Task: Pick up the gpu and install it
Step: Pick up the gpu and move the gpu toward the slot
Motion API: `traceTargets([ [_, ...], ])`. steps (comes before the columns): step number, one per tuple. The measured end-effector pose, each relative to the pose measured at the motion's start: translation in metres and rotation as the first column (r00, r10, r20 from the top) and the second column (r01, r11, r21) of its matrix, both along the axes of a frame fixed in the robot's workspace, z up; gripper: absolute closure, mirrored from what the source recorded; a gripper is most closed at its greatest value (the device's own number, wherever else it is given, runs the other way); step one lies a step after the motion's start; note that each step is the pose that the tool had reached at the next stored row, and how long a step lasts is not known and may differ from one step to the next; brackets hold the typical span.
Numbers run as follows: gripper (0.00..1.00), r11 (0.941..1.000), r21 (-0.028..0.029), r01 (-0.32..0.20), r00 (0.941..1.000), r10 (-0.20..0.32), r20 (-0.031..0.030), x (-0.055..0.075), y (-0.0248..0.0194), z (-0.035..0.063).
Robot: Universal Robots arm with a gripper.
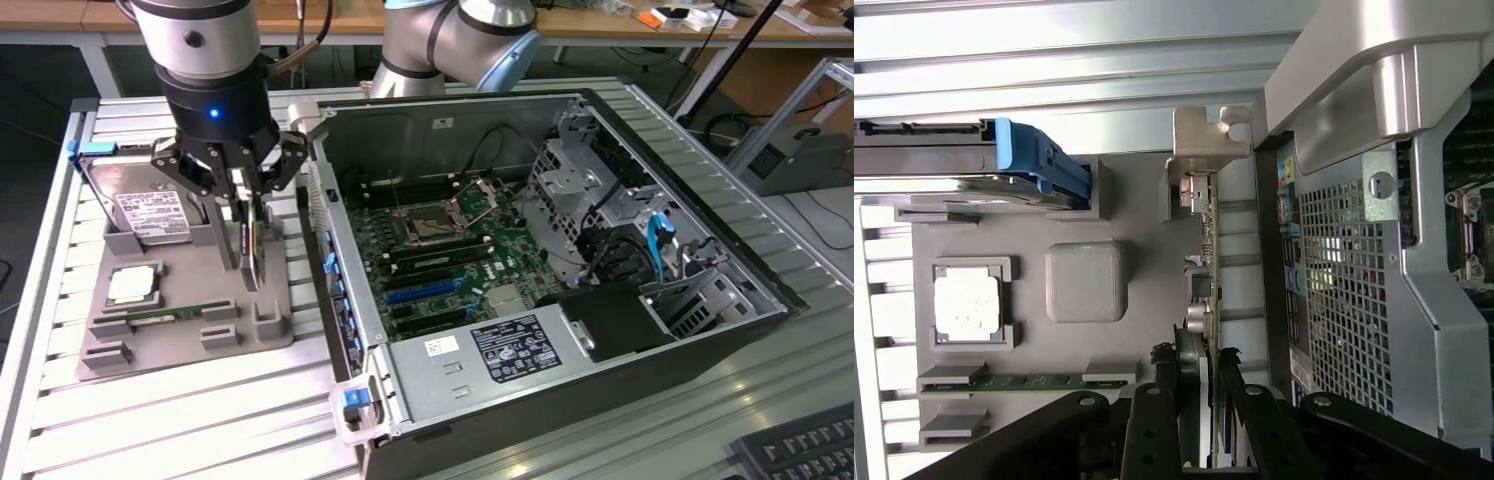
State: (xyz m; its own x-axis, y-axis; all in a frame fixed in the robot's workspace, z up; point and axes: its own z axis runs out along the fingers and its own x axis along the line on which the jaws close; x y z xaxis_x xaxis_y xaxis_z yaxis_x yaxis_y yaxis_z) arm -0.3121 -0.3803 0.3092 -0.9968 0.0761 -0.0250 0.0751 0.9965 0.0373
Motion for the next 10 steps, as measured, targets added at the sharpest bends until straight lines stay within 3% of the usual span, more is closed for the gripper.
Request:
traceTargets([
  [10,0.73,1.0000,0.0000,0.000,1.0000,0.000,-0.0001,0.0000,0.0000,0.0020],
])
